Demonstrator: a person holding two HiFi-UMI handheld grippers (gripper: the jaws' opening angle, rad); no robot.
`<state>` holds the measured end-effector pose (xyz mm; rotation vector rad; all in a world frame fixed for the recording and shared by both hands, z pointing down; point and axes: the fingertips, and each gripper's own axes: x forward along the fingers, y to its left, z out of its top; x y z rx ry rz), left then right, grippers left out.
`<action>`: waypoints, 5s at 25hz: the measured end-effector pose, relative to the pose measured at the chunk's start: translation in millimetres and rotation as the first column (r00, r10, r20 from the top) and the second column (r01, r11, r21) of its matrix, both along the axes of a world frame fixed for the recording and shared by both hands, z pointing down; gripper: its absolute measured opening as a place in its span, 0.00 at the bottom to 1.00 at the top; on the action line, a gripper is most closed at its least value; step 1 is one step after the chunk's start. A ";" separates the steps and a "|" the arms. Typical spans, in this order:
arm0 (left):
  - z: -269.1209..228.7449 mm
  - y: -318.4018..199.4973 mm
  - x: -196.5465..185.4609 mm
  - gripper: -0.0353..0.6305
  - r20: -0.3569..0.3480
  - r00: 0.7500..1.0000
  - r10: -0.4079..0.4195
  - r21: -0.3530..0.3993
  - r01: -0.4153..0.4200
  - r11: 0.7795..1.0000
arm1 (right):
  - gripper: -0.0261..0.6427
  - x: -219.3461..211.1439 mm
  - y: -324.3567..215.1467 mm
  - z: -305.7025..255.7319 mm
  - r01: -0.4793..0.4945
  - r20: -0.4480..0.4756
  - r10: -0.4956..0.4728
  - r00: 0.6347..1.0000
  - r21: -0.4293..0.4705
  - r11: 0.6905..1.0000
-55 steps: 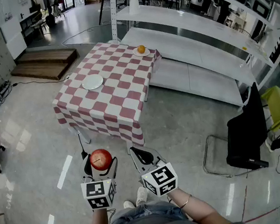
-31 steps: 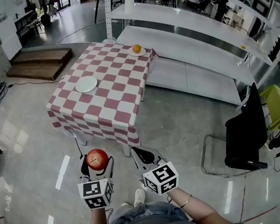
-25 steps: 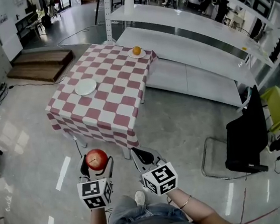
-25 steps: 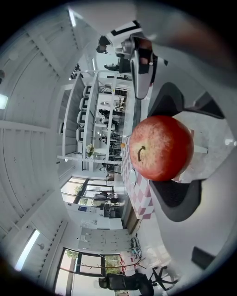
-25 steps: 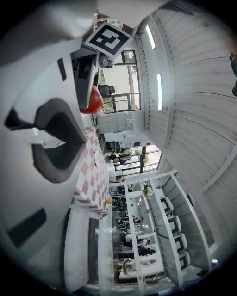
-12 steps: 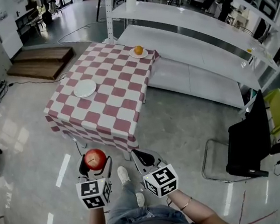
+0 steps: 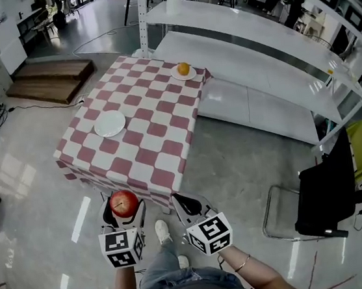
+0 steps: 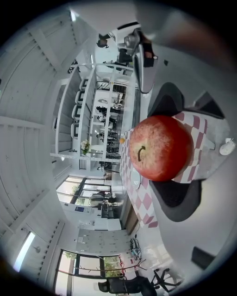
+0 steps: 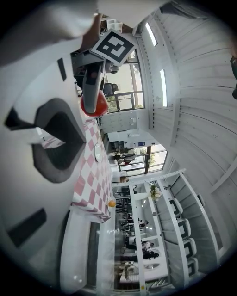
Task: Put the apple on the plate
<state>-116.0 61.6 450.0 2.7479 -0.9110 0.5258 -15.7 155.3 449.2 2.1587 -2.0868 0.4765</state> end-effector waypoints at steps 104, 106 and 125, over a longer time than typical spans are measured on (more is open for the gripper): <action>96.5 -380.3 176.0 0.67 0.168 0.961 -0.218 -0.030 0.226 0.974 | 0.06 141.9 -372.2 67.6 0.324 0.048 -0.320 0.946 -0.166 0.931; 99.5 -382.4 177.2 0.67 0.173 0.961 -0.214 -0.033 0.223 0.974 | 0.06 142.5 -373.4 70.9 0.323 0.050 -0.320 0.946 -0.177 0.930; 118.6 -388.8 183.8 0.67 0.202 0.960 -0.193 -0.054 0.208 0.977 | 0.06 144.8 -379.9 80.0 0.311 0.056 -0.306 0.950 -0.209 0.927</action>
